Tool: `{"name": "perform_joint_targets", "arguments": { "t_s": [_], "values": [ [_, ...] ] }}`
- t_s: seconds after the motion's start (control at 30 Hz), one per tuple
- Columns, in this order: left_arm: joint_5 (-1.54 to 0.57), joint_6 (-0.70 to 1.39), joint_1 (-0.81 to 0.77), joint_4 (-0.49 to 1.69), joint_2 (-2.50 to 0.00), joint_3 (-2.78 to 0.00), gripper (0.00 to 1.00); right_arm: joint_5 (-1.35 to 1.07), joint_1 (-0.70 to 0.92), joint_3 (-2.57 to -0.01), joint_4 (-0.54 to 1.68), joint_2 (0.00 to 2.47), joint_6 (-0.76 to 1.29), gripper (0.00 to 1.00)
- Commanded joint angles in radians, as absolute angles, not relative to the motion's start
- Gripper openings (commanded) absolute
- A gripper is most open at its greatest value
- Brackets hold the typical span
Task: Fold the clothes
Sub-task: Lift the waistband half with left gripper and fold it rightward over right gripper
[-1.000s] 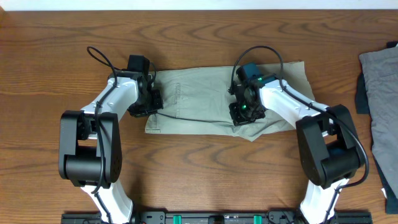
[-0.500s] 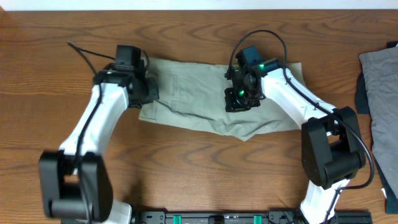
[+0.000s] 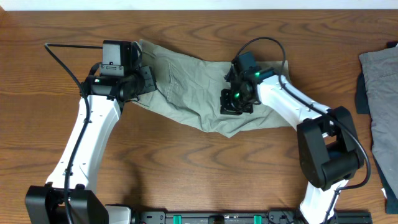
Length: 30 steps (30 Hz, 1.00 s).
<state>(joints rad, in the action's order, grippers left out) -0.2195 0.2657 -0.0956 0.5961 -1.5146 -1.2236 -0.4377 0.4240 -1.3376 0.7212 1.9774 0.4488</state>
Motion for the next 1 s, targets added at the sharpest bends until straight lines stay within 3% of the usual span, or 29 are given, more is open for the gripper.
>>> {"name": "perform_joint_targets", "arguments": {
  "t_s": [0.0,0.4,0.63,0.97],
  "values": [
    [-0.237,0.279,-0.098,0.585,-1.502,-1.251,0.06,-0.456,0.46,-1.325,0.687,1.982,0.528,0.01],
    [-0.252,0.28,-0.098,0.585,-1.5,-1.259,0.06,-0.315,0.528,-1.276,0.558,1.982,0.691,0.01],
    [-0.274,0.29,-0.098,0.585,-1.459,-1.272,0.06,-0.287,0.571,-1.149,0.36,1.982,0.753,0.01],
    [-0.281,0.312,-0.098,0.585,-1.375,-1.272,0.06,-0.253,0.55,-1.222,0.352,1.935,0.696,0.01]
  ]
}}
